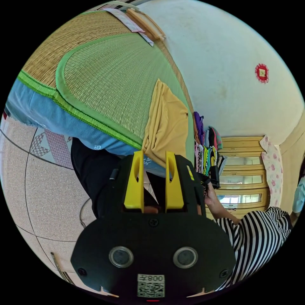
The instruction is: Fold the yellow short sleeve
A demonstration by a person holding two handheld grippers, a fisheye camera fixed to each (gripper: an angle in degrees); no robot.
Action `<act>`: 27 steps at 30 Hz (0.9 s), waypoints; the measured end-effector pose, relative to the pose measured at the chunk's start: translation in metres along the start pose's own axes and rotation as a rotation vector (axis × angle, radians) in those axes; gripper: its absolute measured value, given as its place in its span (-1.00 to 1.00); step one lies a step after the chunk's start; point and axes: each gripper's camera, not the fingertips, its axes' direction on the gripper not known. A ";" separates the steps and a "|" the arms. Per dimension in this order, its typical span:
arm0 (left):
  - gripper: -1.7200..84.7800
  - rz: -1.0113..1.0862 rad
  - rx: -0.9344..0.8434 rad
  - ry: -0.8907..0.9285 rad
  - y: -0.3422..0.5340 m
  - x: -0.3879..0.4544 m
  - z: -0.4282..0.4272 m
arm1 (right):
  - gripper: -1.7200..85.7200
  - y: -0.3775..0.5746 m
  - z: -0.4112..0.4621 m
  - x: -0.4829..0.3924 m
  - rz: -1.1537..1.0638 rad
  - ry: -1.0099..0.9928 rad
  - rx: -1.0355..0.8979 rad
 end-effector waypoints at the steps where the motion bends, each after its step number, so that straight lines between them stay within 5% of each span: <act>1: -0.74 -0.004 -0.003 0.004 -0.002 0.006 0.003 | -0.79 0.003 0.000 -0.001 -0.003 0.009 0.001; 9: -0.76 0.133 0.061 -0.198 0.019 0.084 0.006 | -0.78 0.024 0.032 -0.048 -0.151 0.285 -0.009; 19: -0.78 0.578 -0.330 -0.207 0.040 0.234 0.151 | -0.78 0.036 0.036 -0.089 -0.252 0.406 0.019; 27: -0.78 0.728 -0.347 -0.343 0.048 0.302 0.215 | -0.78 0.035 0.025 -0.104 -0.251 0.358 0.032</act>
